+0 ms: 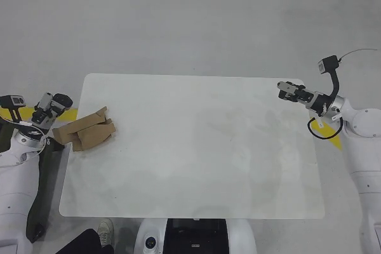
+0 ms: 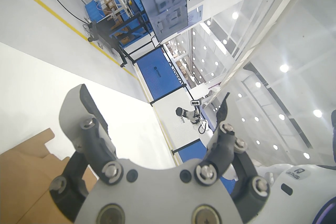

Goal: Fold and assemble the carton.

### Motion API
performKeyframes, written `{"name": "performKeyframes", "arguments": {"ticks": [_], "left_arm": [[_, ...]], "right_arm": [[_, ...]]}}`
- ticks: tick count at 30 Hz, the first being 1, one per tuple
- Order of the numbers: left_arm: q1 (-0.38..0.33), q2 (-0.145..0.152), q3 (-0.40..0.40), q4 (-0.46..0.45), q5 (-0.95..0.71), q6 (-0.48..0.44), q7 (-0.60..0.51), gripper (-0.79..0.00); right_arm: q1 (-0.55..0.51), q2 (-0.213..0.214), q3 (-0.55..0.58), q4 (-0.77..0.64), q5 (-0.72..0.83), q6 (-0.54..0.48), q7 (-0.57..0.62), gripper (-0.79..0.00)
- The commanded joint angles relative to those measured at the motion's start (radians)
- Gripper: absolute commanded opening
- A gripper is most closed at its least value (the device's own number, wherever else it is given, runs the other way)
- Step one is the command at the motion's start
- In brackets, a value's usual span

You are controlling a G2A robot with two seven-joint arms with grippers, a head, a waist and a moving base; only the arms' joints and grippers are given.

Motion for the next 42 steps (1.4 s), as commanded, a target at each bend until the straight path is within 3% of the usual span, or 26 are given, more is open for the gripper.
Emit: {"name": "performKeyframes", "arguments": {"ticks": [1, 9, 22, 33, 42], "left_arm": [[0.000, 0.002, -0.016, 0.032, -0.004, -0.003, 0.015, 0.000], [0.012, 0.009, -0.078, 0.142, 0.000, -0.040, 0.095, 0.000], [0.003, 0.013, -0.117, 0.335, 0.011, 0.011, 0.169, 0.000], [-0.077, 0.004, -0.055, 0.515, 0.151, 0.089, 0.225, 0.000], [-0.125, -0.021, -0.001, 0.606, 0.186, 0.096, 0.136, 0.000]], "right_arm": [[0.000, 0.000, 0.000, 0.000, 0.000, 0.000, 0.000, 0.000], [0.000, 0.000, 0.000, 0.000, 0.000, 0.000, 0.000, 0.000], [0.000, 0.000, 0.000, 0.000, 0.000, 0.000, 0.000, 0.000], [0.000, 0.000, 0.000, 0.000, 0.000, 0.000, 0.000, 0.000], [0.000, 0.000, 0.000, 0.000, 0.000, 0.000, 0.000, 0.000]]}}
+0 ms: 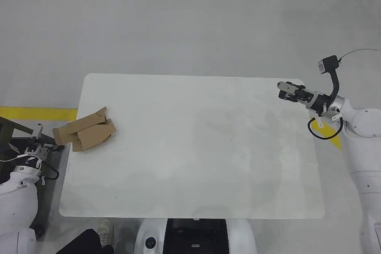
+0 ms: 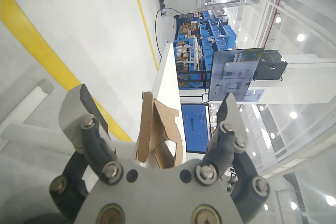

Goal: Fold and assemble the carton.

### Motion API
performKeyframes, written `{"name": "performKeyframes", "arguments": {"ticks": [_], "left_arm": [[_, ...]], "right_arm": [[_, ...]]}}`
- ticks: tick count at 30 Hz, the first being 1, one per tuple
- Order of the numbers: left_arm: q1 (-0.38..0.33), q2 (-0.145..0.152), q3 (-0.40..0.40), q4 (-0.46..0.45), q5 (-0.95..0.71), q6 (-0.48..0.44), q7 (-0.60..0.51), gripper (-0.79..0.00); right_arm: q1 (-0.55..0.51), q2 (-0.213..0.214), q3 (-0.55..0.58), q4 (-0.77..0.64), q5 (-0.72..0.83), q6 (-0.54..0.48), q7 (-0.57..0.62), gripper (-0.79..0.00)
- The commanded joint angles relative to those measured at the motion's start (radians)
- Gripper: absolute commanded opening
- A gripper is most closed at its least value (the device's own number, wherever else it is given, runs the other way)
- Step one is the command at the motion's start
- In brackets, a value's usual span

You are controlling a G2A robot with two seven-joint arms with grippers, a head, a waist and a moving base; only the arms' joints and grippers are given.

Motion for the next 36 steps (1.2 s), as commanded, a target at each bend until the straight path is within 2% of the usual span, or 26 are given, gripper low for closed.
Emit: {"name": "performKeyframes", "arguments": {"ticks": [1, 7, 14, 15, 17, 24, 25, 36], "left_arm": [[-0.005, -0.002, 0.007, 0.008, 0.009, -0.006, -0.021, 0.000], [-0.017, -0.002, 0.023, 0.025, 0.036, -0.006, -0.084, 0.000], [-0.031, -0.005, 0.033, 0.038, 0.053, -0.005, -0.101, 0.000], [-0.033, -0.005, 0.035, 0.040, 0.056, -0.005, -0.101, -0.092], [-0.036, -0.006, 0.037, 0.041, 0.059, -0.003, -0.106, -0.348], [-0.042, -0.006, 0.040, 0.045, 0.062, -0.003, -0.118, -0.748], [-0.043, -0.006, 0.040, 0.044, 0.062, -0.004, -0.119, -0.785], [-0.048, 0.001, 0.010, 0.032, -0.003, -0.017, -0.162, -0.785]], "right_arm": [[0.000, 0.000, 0.000, 0.000, 0.000, 0.000, 0.000, 0.000], [0.000, 0.000, 0.000, 0.000, 0.000, 0.000, 0.000, 0.000], [0.000, 0.000, 0.000, 0.000, 0.000, 0.000, 0.000, 0.000], [0.000, 0.000, 0.000, 0.000, 0.000, 0.000, 0.000, 0.000], [0.000, 0.000, 0.000, 0.000, 0.000, 0.000, 0.000, 0.000], [0.000, 0.000, 0.000, 0.000, 0.000, 0.000, 0.000, 0.000], [0.000, 0.000, 0.000, 0.000, 0.000, 0.000, 0.000, 0.000], [0.000, 0.000, 0.000, 0.000, 0.000, 0.000, 0.000, 0.000]]}}
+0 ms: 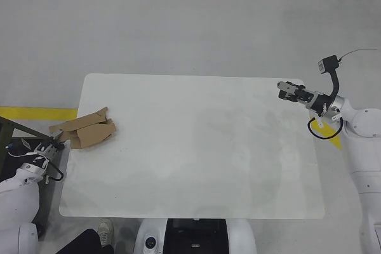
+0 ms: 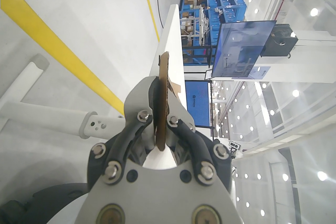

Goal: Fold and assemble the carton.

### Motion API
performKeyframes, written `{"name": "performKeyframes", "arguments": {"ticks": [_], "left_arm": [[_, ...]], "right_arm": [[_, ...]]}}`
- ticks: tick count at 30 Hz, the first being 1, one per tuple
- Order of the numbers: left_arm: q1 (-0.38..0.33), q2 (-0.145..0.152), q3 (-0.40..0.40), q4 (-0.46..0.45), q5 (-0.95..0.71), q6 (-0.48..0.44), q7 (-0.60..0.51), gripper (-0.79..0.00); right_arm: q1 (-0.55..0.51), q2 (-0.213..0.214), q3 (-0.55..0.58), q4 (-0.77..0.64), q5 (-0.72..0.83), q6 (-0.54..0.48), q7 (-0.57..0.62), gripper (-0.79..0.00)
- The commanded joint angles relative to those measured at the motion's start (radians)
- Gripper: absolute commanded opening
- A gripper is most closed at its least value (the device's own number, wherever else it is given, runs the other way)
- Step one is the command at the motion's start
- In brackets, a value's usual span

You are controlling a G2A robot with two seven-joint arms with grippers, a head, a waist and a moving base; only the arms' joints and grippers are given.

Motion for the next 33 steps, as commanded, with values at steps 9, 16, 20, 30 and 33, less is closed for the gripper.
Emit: {"name": "performKeyframes", "arguments": {"ticks": [9, 16, 20, 30, 33], "left_arm": [[-0.012, 0.017, -0.050, -0.077, -0.091, -0.021, -0.057, -0.785], [-0.043, 0.024, -0.049, -0.182, -0.102, -0.020, -0.058, -0.785], [-0.085, 0.018, -0.018, -0.221, -0.088, -0.010, -0.068, -0.785], [-0.237, -0.016, 0.108, -0.257, -0.028, 0.014, -0.093, -0.785], [-0.290, -0.031, 0.160, -0.258, 0.008, 0.020, -0.098, -0.785]], "right_arm": [[0.000, 0.000, 0.000, 0.000, 0.000, 0.000, 0.000, 0.000], [0.000, 0.000, 0.000, 0.000, 0.000, 0.000, 0.000, 0.000], [0.000, 0.000, 0.000, 0.000, 0.000, 0.000, 0.000, 0.000], [0.000, 0.000, 0.000, 0.000, 0.000, 0.000, 0.000, 0.000], [0.000, 0.000, 0.000, 0.000, 0.000, 0.000, 0.000, 0.000]]}}
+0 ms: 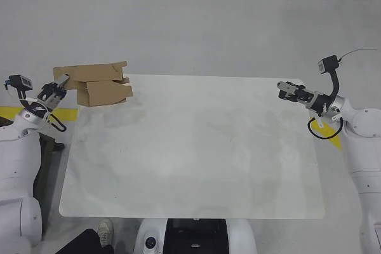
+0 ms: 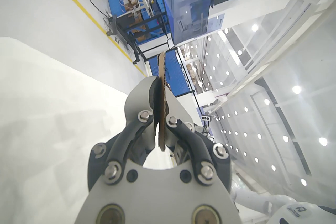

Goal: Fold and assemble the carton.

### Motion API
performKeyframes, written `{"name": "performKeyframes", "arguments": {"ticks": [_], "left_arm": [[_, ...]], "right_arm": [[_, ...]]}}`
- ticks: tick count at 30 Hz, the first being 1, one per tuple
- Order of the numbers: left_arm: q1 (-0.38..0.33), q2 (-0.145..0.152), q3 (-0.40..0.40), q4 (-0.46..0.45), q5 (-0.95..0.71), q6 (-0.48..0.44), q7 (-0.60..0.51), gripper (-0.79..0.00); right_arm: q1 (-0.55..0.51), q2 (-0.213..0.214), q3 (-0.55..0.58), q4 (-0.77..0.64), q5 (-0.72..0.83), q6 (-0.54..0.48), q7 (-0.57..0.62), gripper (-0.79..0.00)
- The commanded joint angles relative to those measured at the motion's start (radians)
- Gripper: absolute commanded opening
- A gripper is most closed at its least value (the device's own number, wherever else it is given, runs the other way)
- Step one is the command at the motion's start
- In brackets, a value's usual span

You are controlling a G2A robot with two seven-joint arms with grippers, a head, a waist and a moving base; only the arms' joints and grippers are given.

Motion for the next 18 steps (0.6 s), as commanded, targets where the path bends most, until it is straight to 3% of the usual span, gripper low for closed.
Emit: {"name": "performKeyframes", "arguments": {"ticks": [1, 9, 18], "left_arm": [[-0.037, -0.011, 0.035, 0.000, 0.014, 0.005, -0.005, -0.785], [-0.155, -0.070, 0.183, 0.003, 0.048, 0.032, -0.032, -0.785], [-0.234, -0.146, 0.356, -0.011, 0.100, 0.045, -0.045, -0.785]], "right_arm": [[0.000, 0.000, 0.000, 0.000, 0.000, 0.000, 0.000, 0.000], [0.000, 0.000, 0.000, 0.000, 0.000, 0.000, 0.000, 0.000], [0.000, 0.000, 0.000, 0.000, 0.000, 0.000, 0.000, 0.000]]}}
